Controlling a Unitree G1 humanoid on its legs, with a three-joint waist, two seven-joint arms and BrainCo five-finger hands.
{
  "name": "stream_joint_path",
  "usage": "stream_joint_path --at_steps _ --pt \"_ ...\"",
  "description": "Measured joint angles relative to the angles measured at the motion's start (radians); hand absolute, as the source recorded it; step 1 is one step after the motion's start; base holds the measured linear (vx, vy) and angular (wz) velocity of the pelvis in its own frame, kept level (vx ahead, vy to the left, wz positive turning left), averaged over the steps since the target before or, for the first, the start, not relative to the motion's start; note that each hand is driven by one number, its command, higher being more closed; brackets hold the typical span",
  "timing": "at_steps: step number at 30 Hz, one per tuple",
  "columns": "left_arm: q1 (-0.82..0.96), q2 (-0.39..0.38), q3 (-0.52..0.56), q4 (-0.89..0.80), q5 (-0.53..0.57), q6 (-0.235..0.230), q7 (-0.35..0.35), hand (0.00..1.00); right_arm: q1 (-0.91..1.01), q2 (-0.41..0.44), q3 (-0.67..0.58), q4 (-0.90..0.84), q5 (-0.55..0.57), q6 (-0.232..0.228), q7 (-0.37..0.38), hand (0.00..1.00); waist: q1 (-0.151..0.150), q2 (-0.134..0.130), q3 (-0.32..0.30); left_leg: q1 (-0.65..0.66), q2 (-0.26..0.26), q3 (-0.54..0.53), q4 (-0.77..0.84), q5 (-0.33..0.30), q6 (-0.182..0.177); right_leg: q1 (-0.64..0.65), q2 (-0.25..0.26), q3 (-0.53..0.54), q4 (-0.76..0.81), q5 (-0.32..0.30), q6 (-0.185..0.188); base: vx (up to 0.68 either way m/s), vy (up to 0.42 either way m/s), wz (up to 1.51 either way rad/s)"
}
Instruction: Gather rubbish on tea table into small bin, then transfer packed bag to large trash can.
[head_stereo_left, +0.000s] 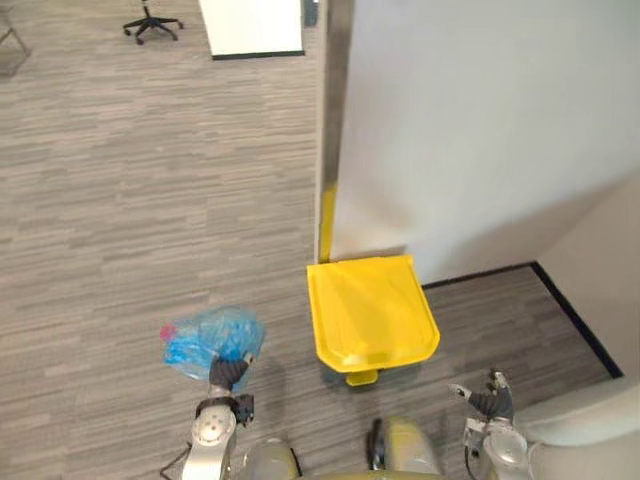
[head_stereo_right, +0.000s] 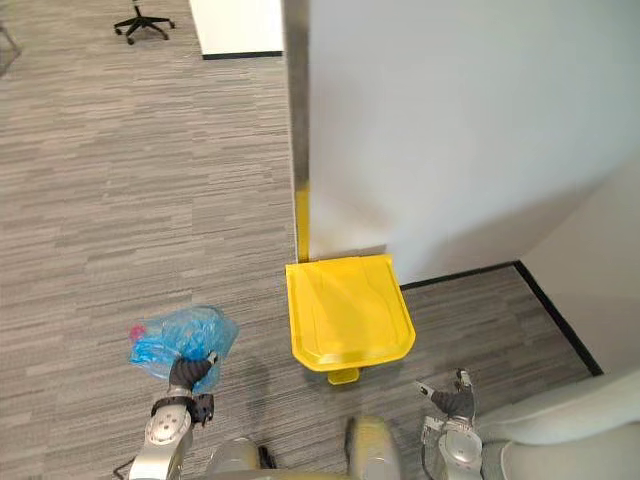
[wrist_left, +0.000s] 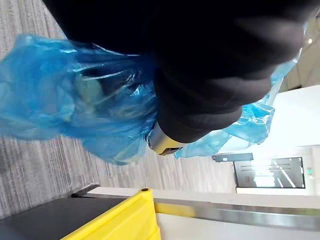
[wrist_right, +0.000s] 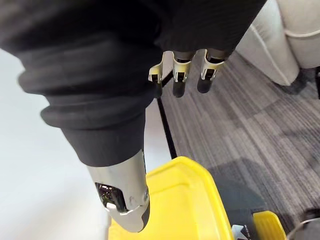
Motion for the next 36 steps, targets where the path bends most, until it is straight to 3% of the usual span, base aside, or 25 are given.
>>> stream_joint_path --at_steps 1,2,3,4,5,6,7,8,10,11,15,20,24,30,32,33,34,36 --pt "-0.010 -0.003 0.000 0.019 0.000 0.000 0.001 1.00 0.001 -0.007 -0.010 0.002 0.011 0.003 -0.001 0.00 -0.008 0.011 0.001 -0.002 0.002 -0.030 0.021 -0.022 -0.008 0.057 -0.002 0.001 -0.022 0.025 0.023 0.25 -0.107 0.70" --pt "-0.013 -0.001 -0.002 0.015 0.000 -0.001 0.004 1.00 -0.005 -0.007 -0.016 -0.001 0.013 0.002 -0.004 0.00 0.008 -0.015 -0.005 0.003 -0.015 -0.044 0.038 -0.034 -0.031 0.109 -0.021 0.025 -0.058 0.055 -0.001 0.33 -0.133 0.88" --pt "-0.035 -0.015 -0.022 0.021 0.001 0.007 0.015 1.00 -0.023 -0.024 -0.049 -0.001 0.022 0.003 -0.005 0.00 -0.002 -0.003 0.034 0.028 -0.041 -0.097 0.035 -0.029 -0.047 0.125 -0.052 0.020 0.036 0.014 0.008 0.28 -0.081 0.77" --pt "-0.035 -0.024 -0.034 0.018 0.001 0.006 0.015 1.00 -0.022 -0.029 -0.063 -0.001 0.029 0.004 -0.006 0.00 0.002 -0.003 0.035 0.041 -0.065 -0.107 0.015 -0.021 -0.052 0.120 -0.069 0.024 0.069 0.002 0.007 0.34 -0.132 0.96" --pt "-0.031 -0.045 -0.039 0.017 0.000 0.006 0.017 1.00 -0.013 -0.038 -0.098 -0.005 0.049 0.002 -0.003 0.00 0.005 -0.004 0.030 0.073 -0.087 -0.133 -0.019 -0.009 -0.048 0.083 -0.074 0.054 0.159 -0.041 -0.011 0.31 -0.138 0.66" --pt "-0.032 -0.046 -0.039 0.017 0.001 0.005 0.017 1.00 -0.004 -0.033 -0.118 -0.004 0.058 0.005 -0.002 0.00 0.005 -0.007 0.021 0.069 -0.091 -0.147 -0.019 -0.013 -0.049 0.107 -0.055 0.074 0.121 -0.080 -0.023 0.34 -0.215 0.90" --pt "-0.027 -0.059 -0.038 0.020 0.001 0.005 0.018 1.00 0.002 -0.035 -0.152 0.002 0.068 0.022 -0.004 0.00 -0.009 0.011 0.012 0.077 -0.081 -0.180 -0.020 -0.028 -0.067 0.138 -0.051 0.048 0.104 -0.125 -0.017 0.20 -0.147 0.66" --pt "-0.022 -0.061 -0.038 0.020 0.001 0.005 0.017 1.00 0.003 -0.031 -0.166 0.002 0.072 0.024 -0.003 0.00 -0.008 0.019 0.007 0.078 -0.073 -0.184 -0.021 -0.029 -0.069 0.145 -0.042 0.041 0.096 -0.128 -0.021 0.26 -0.109 0.37" --pt "0.000 -0.062 -0.043 0.019 0.000 0.005 0.016 1.00 0.005 -0.029 -0.197 0.002 0.109 0.024 0.000 0.00 -0.012 0.045 -0.018 0.065 -0.011 -0.182 -0.020 -0.020 -0.084 0.160 0.015 0.023 0.049 -0.123 -0.032 0.24 -0.086 -0.22" --pt "0.000 -0.063 -0.044 0.020 0.000 0.005 0.015 1.00 0.005 -0.029 -0.203 0.002 0.117 0.024 0.000 0.00 -0.017 0.045 -0.020 0.066 -0.004 -0.182 -0.023 -0.017 -0.092 0.163 0.023 0.022 0.043 -0.122 -0.035 0.15 -0.088 -0.25" --pt "-0.001 -0.067 -0.053 0.020 0.000 0.005 -0.005 1.00 0.009 -0.017 -0.238 0.034 0.165 0.024 -0.001 0.00 -0.050 0.028 -0.041 0.065 0.021 -0.178 -0.084 0.002 -0.117 0.159 0.043 0.004 0.005 -0.110 -0.055 0.09 -0.050 -0.01" --pt "-0.002 -0.046 -0.050 0.019 0.000 0.005 -0.004 1.00 0.025 0.020 -0.203 0.040 0.165 0.024 0.001 0.00 -0.048 0.022 -0.070 0.022 0.031 -0.182 -0.069 0.015 -0.127 0.144 0.042 -0.011 -0.015 -0.082 -0.060 -0.04 -0.002 0.12" --pt "-0.007 -0.025 -0.046 0.016 0.000 0.004 -0.003 1.00 0.023 0.027 -0.188 0.039 0.165 0.015 0.000 0.00 -0.044 0.019 -0.085 -0.005 0.040 -0.193 -0.042 0.032 -0.122 0.157 0.039 -0.029 -0.027 -0.041 -0.072 -0.12 0.026 0.29" --pt "0.001 0.006 -0.034 0.006 0.001 0.004 -0.002 1.00 0.029 0.031 -0.110 0.038 0.136 0.013 0.004 0.00 -0.018 -0.028 -0.062 -0.008 0.032 -0.154 -0.003 0.031 -0.121 0.173 0.018 -0.025 -0.031 -0.009 -0.064 -0.20 0.015 0.05" --pt "0.016 0.003 -0.027 -0.003 0.001 0.004 -0.002 1.00 0.052 0.032 -0.098 0.026 0.112 0.012 0.005 0.00 -0.010 -0.050 -0.057 -0.024 0.026 -0.143 0.004 0.031 -0.102 0.164 0.011 -0.002 -0.050 0.020 -0.051 -0.33 0.009 -0.08" --pt "0.027 0.001 -0.025 -0.003 0.001 0.005 -0.003 1.00 0.060 0.033 -0.098 0.027 0.097 0.012 0.010 0.00 -0.003 -0.047 -0.057 -0.032 0.037 -0.136 -0.010 0.046 -0.088 0.172 0.028 0.008 -0.118 0.061 -0.035 -0.31 -0.003 -0.31" --pt "0.044 -0.003 -0.011 -0.009 0.001 0.005 -0.003 1.00 0.067 0.038 -0.080 0.017 0.090 0.012 0.018 0.00 0.000 -0.041 -0.056 -0.047 0.045 -0.112 -0.037 0.088 -0.077 0.142 0.034 0.040 -0.023 0.052 -0.040 -0.29 -0.005 -0.29" --pt "0.048 -0.003 -0.001 -0.009 0.001 0.011 -0.003 1.00 0.099 0.045 -0.070 0.016 0.082 0.013 0.027 0.00 0.009 -0.071 -0.061 -0.050 0.035 -0.085 -0.081 0.135 -0.075 0.134 0.005 0.055 0.168 -0.005 -0.040 -0.26 -0.062 -0.17"
